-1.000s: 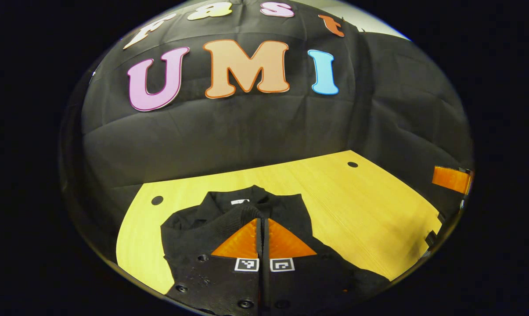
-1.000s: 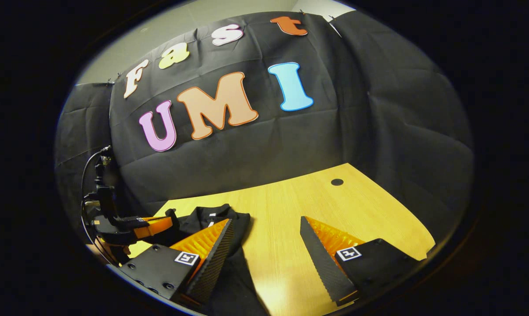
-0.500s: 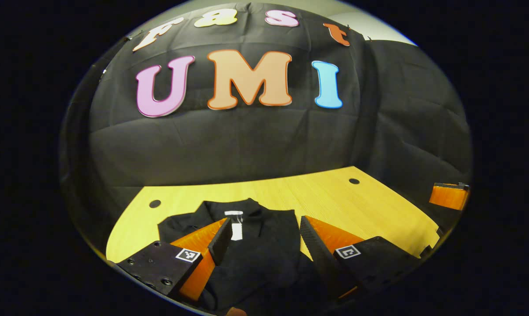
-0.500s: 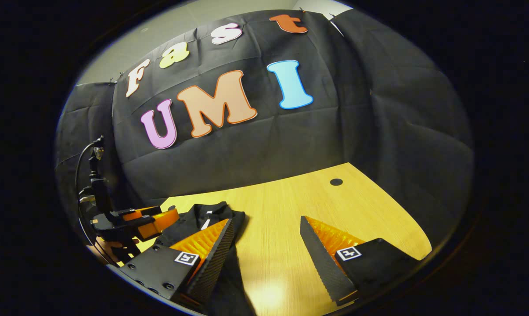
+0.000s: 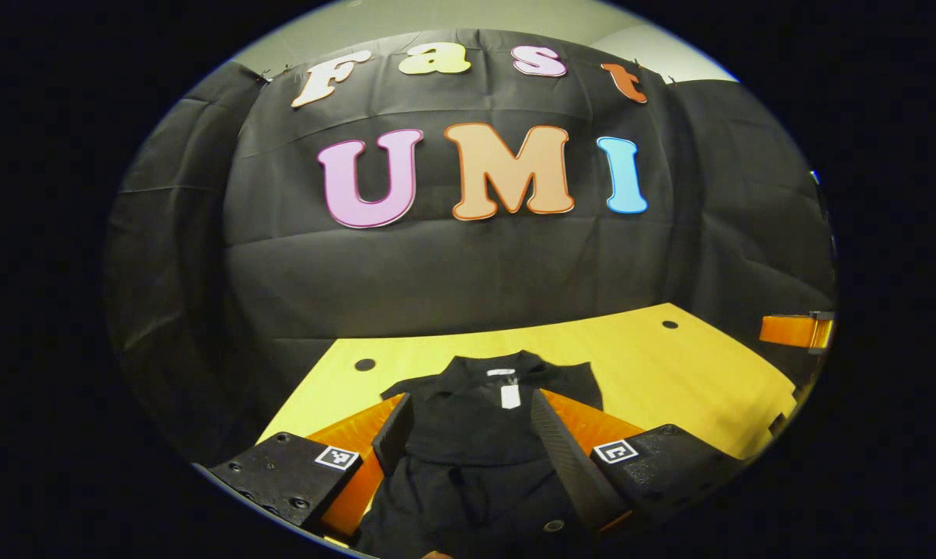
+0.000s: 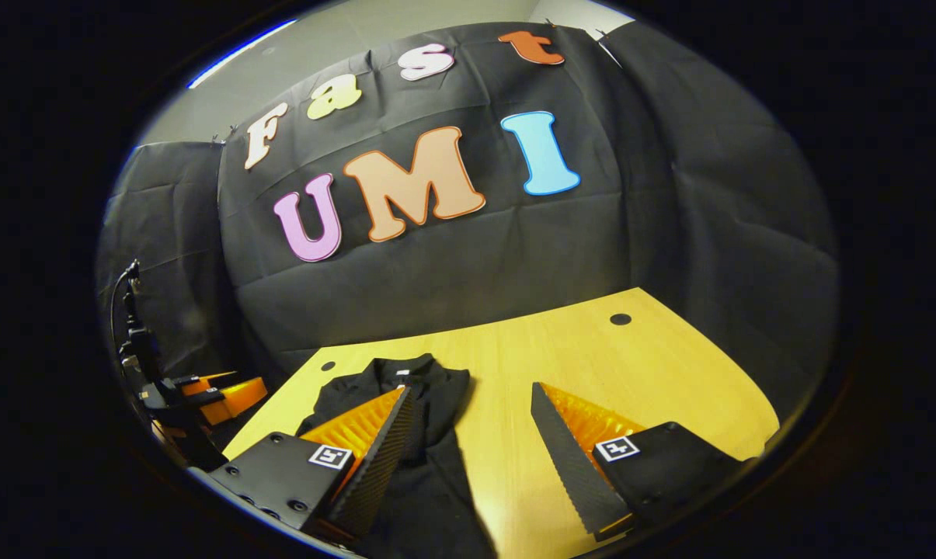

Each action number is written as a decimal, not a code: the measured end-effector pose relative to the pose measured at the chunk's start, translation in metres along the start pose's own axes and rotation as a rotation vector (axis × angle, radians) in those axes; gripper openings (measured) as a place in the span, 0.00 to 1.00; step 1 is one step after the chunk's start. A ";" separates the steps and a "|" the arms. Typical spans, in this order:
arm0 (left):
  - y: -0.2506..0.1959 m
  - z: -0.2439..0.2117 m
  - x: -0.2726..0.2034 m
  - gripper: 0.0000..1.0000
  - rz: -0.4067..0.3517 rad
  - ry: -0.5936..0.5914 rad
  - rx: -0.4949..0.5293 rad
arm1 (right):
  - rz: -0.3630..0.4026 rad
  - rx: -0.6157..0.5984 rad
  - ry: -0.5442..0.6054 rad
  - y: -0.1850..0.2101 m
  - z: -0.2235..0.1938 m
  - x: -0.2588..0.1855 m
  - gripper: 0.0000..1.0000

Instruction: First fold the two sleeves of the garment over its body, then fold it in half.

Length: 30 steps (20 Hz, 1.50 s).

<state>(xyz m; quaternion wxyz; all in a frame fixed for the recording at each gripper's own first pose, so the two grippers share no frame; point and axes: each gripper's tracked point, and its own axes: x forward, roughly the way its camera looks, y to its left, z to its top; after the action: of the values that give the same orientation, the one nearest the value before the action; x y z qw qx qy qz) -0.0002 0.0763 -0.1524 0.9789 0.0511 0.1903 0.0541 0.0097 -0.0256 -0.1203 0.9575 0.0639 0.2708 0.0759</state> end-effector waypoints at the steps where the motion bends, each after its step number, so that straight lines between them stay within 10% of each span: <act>1: 0.010 -0.007 -0.011 0.94 0.016 0.002 -0.005 | -0.001 -0.015 0.011 0.007 -0.008 -0.003 0.98; 30: 0.087 -0.259 -0.130 0.95 0.085 0.432 -0.080 | -0.160 -0.149 0.385 -0.004 -0.231 -0.054 0.98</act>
<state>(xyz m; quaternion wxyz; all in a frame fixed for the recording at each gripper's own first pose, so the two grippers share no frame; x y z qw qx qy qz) -0.2253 0.1662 -0.3328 0.9134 0.0073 0.3911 0.1128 -0.1576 -0.0203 -0.2882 0.8931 -0.0443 0.4466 0.0302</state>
